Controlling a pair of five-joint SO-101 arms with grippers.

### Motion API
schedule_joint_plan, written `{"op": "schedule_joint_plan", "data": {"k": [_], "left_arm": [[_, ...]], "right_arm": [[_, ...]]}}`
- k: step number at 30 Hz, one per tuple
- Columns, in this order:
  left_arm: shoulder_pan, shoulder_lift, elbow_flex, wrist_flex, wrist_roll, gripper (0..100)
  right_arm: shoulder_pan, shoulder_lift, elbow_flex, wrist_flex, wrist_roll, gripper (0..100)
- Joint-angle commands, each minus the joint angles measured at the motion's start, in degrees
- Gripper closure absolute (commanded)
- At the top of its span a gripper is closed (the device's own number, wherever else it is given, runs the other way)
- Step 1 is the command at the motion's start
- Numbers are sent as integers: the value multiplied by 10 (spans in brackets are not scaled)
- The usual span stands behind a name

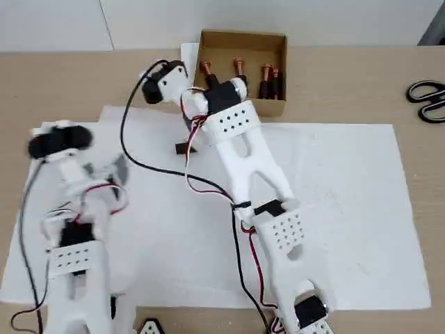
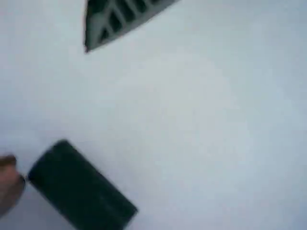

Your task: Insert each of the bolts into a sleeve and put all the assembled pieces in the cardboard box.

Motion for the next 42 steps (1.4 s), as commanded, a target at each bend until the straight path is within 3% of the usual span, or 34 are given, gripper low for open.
{"op": "schedule_joint_plan", "data": {"k": [1,17,23,32,42], "left_arm": [[-71,-14,-41,16,-6,760],[-37,-15,51,24,-6,760],[16,-16,40,28,-5,760],[121,-103,7,113,-5,760],[200,-270,73,91,-5,760]], "right_arm": [[-1,-79,25,7,6,832],[-7,-113,29,11,-4,832],[-7,-250,34,13,-34,832],[29,-547,265,9,-32,832],[105,-781,492,-1,-31,831]]}}
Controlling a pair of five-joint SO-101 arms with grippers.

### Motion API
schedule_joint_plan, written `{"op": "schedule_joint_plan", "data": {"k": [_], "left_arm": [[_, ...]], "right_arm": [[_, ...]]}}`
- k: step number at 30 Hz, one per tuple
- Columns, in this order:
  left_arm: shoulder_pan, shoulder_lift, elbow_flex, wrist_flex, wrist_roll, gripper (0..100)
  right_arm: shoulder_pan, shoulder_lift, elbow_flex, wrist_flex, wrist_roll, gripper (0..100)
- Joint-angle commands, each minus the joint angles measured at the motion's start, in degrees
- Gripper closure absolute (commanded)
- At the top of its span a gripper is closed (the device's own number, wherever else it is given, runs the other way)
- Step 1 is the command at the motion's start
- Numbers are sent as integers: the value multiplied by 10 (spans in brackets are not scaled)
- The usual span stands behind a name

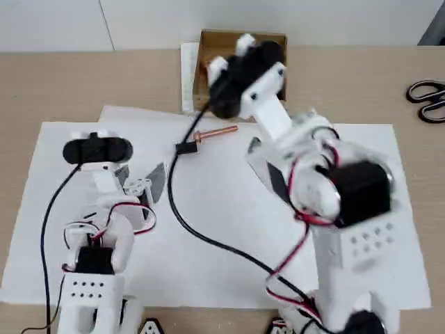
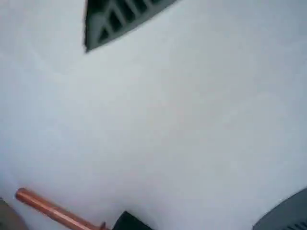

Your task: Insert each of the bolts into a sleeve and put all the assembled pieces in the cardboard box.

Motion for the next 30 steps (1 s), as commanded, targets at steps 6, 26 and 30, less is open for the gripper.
{"op": "schedule_joint_plan", "data": {"k": [6,26,30], "left_arm": [[10,-117,35,-63,-3,760],[-5,-151,109,-64,-2,760],[-5,-151,112,-64,-2,760]], "right_arm": [[44,-95,140,-43,84,831],[118,-100,562,-357,113,832],[139,-101,561,-356,113,832]]}}
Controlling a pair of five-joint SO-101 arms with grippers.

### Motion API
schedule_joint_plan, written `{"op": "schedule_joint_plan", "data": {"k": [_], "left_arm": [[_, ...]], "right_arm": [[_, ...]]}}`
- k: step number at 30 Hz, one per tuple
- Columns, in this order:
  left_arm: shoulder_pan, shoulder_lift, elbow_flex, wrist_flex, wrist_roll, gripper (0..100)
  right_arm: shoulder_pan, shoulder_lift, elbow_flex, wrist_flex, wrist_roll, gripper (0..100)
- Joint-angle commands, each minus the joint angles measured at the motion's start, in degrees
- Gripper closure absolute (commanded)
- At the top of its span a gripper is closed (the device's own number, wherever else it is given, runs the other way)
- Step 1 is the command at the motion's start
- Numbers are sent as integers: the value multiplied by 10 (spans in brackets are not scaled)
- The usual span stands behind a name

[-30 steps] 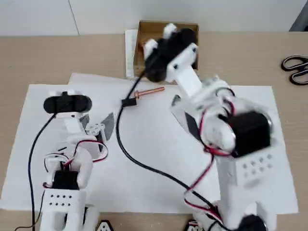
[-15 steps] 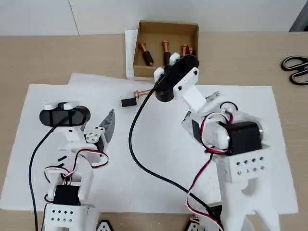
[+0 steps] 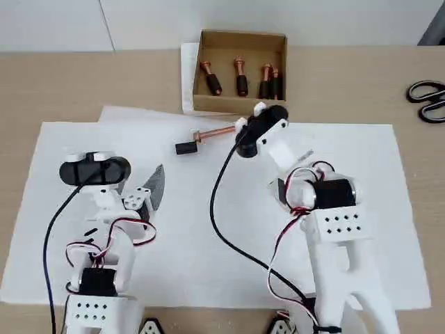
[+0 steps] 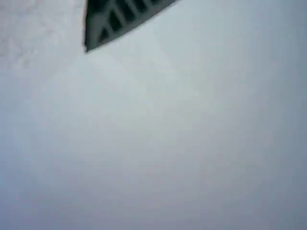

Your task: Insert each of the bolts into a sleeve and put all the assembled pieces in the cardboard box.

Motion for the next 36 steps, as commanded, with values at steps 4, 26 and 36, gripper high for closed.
{"op": "schedule_joint_plan", "data": {"k": [4,26,36], "left_arm": [[-1,-8,26,-14,-3,760],[-18,-8,34,-11,-1,760],[-156,-8,34,-10,-1,760]], "right_arm": [[19,-15,-1,-6,-8,831],[16,-151,-96,-34,-100,831],[-41,126,-255,-50,-105,831]]}}
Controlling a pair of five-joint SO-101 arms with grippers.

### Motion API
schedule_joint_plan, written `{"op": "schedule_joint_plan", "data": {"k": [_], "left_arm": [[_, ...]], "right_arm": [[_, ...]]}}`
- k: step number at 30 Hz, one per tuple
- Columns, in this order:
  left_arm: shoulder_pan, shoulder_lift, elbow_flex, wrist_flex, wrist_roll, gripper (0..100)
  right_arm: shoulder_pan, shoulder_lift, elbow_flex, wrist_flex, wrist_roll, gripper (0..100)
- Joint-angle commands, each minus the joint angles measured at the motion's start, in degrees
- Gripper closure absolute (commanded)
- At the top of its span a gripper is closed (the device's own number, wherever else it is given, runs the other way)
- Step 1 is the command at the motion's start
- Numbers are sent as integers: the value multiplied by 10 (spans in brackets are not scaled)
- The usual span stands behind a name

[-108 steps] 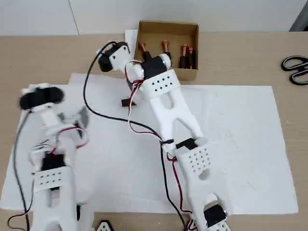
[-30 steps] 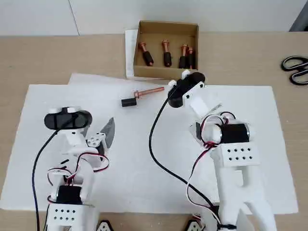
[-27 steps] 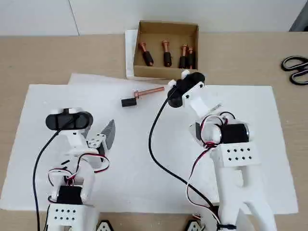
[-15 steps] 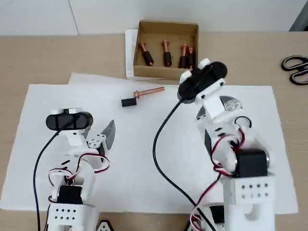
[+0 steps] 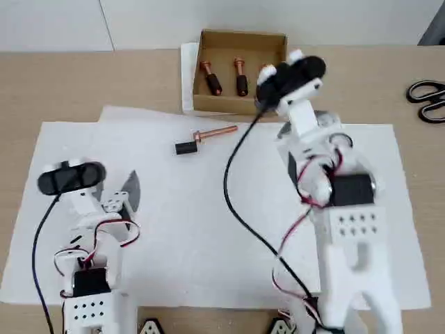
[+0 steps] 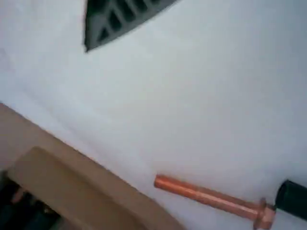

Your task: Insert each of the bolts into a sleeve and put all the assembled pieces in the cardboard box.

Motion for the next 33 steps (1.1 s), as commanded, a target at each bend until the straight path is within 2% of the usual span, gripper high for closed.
{"op": "schedule_joint_plan", "data": {"k": [1,4,9,14,19,23,29,33], "left_arm": [[-33,-8,-7,-10,-2,760],[-46,-8,-18,7,-2,760],[-47,-8,-65,93,-2,760],[-47,-8,-93,142,-2,760],[-47,-8,-93,142,-2,760],[-62,-8,-93,141,-2,760],[-138,-8,-90,81,54,760],[-154,-8,-89,73,76,760]], "right_arm": [[-46,109,-106,19,-6,831],[-86,199,-189,47,-5,832],[-134,336,-340,115,1,832],[-179,450,-476,200,63,832],[-211,521,-551,267,143,833],[-230,547,-564,276,186,833],[-242,568,-564,250,192,833],[-244,584,-564,228,192,833]]}}
